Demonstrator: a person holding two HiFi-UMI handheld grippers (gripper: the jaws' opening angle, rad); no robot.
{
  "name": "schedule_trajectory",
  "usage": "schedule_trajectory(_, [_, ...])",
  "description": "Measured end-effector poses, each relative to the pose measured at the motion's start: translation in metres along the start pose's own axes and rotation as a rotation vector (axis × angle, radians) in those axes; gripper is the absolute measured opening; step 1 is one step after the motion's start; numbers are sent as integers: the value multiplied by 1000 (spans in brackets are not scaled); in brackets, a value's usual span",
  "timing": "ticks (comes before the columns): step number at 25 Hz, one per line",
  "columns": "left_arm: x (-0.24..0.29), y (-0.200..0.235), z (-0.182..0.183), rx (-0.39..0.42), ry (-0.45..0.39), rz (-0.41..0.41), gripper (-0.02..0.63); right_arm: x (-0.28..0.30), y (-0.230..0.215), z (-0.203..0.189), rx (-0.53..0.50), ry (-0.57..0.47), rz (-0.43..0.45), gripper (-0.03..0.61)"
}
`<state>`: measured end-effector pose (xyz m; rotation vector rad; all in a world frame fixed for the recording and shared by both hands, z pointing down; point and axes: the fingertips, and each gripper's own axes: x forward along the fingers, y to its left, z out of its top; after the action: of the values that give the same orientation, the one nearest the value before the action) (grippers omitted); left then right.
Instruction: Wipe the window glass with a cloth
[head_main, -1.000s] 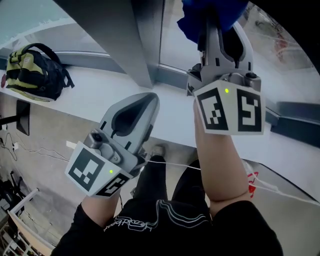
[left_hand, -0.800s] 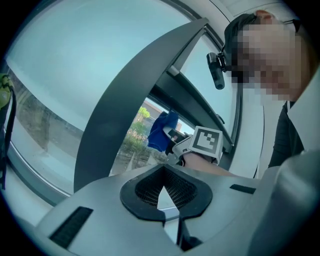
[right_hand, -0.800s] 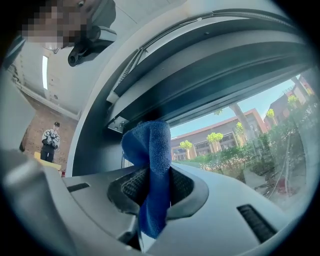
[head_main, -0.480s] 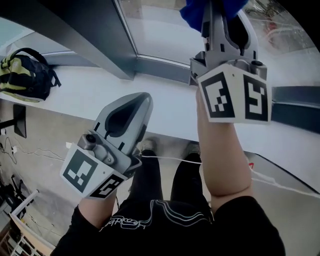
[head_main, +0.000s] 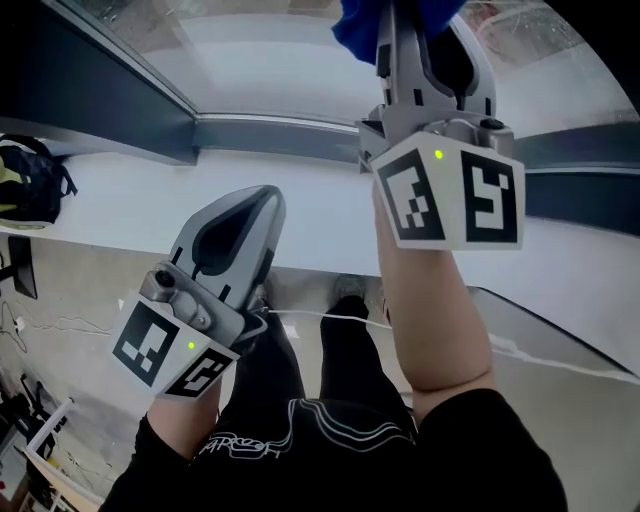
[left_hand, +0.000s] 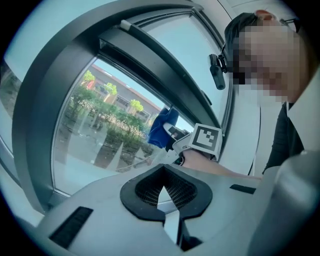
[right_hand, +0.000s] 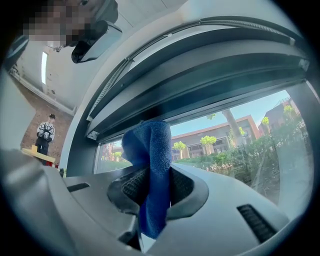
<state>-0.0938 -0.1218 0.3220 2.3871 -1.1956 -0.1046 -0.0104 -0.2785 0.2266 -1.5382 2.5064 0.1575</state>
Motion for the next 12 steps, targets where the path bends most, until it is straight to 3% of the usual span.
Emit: schedule_trajectory(12, [92, -82, -33, 1, 37, -85, 6, -59, -118, 9, -31, 5, -55, 63])
